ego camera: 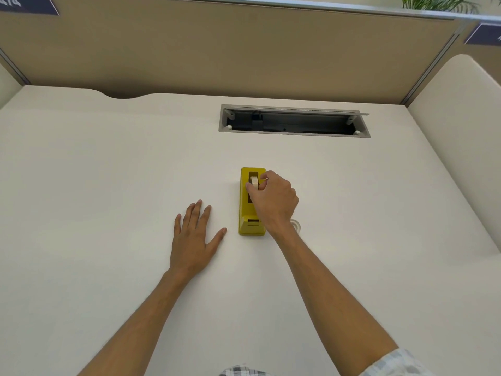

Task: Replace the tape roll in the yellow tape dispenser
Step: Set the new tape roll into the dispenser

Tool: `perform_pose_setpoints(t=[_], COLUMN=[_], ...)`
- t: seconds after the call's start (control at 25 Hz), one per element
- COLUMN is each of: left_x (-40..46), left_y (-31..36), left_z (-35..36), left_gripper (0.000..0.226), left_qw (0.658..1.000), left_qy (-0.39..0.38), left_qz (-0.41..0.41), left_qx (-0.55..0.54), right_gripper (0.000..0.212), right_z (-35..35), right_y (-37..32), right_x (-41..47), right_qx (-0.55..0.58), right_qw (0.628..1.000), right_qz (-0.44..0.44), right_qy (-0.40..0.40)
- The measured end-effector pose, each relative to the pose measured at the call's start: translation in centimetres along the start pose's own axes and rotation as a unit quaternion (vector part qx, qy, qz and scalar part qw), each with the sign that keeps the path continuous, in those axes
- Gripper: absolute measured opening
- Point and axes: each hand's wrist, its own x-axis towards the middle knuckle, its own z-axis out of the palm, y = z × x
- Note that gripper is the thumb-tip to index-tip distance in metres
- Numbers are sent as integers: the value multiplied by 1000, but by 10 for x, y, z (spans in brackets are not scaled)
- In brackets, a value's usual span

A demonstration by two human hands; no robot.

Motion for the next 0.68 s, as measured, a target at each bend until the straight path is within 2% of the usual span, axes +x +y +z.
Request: perform_pose_setpoints(t=[0.4,0.68], left_x=[0,3], left_y=[-1,0], left_z=[1,0], left_gripper=[75,77], left_qw=[1000,999], left_qy=[-3,3], left_qz=[-2,-11], left_qx=[-5,-44], right_gripper=[21,32], right_z=[-1,-4], right_y=[4,12], right_x=[-3,-10], right_qx=[3,12], right_qw=[999,995], right_qz=[-26,-104], right_qy=[-21,0])
